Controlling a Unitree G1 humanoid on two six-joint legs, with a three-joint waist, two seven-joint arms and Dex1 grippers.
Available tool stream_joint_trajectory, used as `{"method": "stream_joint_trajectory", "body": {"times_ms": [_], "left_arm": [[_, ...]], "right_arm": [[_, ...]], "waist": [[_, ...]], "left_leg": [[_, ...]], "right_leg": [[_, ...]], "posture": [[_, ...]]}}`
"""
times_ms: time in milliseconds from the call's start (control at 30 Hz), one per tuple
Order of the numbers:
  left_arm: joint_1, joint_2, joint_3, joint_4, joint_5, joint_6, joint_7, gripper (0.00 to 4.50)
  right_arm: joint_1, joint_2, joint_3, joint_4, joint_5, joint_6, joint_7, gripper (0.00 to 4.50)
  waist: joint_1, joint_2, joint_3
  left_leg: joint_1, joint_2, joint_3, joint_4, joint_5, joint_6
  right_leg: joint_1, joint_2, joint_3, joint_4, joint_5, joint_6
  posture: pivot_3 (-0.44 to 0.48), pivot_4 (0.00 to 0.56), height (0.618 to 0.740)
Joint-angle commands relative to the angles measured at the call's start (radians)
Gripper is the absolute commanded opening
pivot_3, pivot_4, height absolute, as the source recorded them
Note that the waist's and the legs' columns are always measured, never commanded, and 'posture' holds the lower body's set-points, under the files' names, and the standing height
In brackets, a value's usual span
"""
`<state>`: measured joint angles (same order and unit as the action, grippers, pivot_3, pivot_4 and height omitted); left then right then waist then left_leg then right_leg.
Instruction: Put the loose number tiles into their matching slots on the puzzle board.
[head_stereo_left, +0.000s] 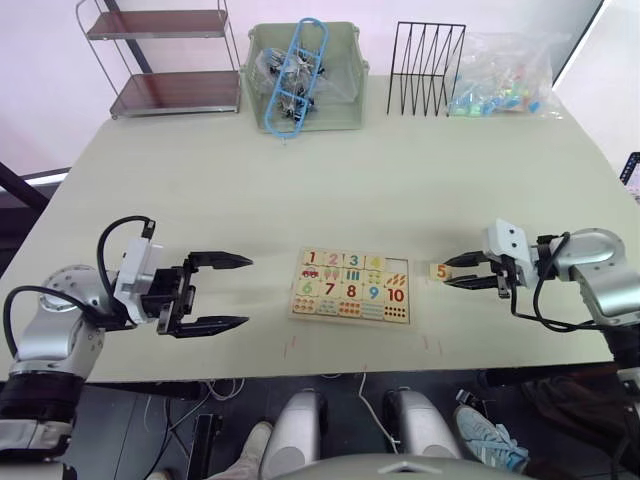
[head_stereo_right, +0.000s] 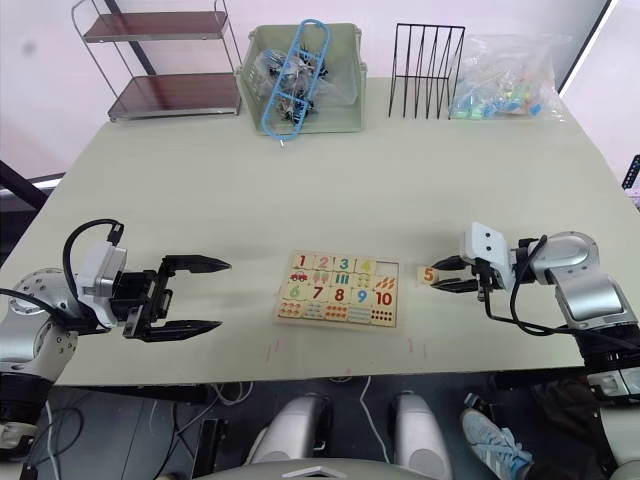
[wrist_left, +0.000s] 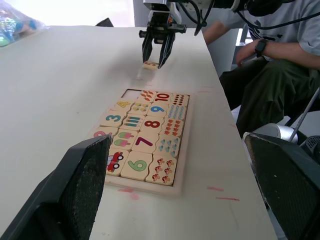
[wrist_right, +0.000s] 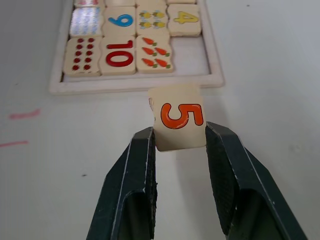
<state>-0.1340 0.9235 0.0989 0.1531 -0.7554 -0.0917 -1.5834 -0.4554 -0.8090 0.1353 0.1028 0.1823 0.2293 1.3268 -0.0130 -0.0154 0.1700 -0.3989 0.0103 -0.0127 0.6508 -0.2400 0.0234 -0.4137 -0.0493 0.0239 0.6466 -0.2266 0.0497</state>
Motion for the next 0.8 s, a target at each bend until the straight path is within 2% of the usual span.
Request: {"method": "stream_joint_trajectory", "body": {"times_ms": [33, 133, 367, 800], "left_arm": [[0.021, -0.018, 0.055, -0.058, 0.004, 0.014, -0.004, 4.5], [0.037, -0.035, 0.076, -0.081, 0.014, 0.022, 0.006, 4.5], [0.102, -0.071, 0.132, -0.173, 0.023, 0.051, 0.056, 4.5], [0.204, -0.109, 0.201, -0.274, 0.033, 0.073, 0.134, 4.5]], "right_arm": [[-0.052, -0.013, 0.011, -0.139, -0.014, 0.18, -0.069, 0.86], [-0.088, 0.013, 0.013, -0.201, 0.015, 0.294, -0.103, 0.86], [-0.228, 0.022, 0.142, -0.308, 0.003, 0.548, -0.112, 0.86], [-0.428, 0.044, 0.356, -0.279, -0.053, 0.772, -0.137, 0.86]], "waist": [[0.0, 0.0, 0.0], [-0.002, 0.0, 0.0], [-0.001, 0.0, 0.0], [-0.004, 0.0, 0.0]], "left_leg": [[0.0, 0.0, 0.0, 0.0, 0.0, 0.0], [0.0, 0.0, 0.0, 0.0, 0.0, 0.0], [0.0, 0.0, -0.001, 0.0, 0.0, 0.0], [-0.001, 0.0, -0.001, 0.0, 0.0, 0.0]], "right_leg": [[0.0, 0.0, 0.0, 0.0, 0.0, 0.0], [0.0, 0.0, 0.0, 0.0, 0.0, 0.0], [-0.001, 0.0, 0.0, 0.0, 0.0, 0.0], [-0.002, -0.002, -0.001, 0.0, -0.001, -0.002]], "posture": [[0.0, 0.15, 0.74], [0.0, 0.15, 0.74], [0.0, 0.15, 0.74], [0.0, 0.15, 0.74]]}}
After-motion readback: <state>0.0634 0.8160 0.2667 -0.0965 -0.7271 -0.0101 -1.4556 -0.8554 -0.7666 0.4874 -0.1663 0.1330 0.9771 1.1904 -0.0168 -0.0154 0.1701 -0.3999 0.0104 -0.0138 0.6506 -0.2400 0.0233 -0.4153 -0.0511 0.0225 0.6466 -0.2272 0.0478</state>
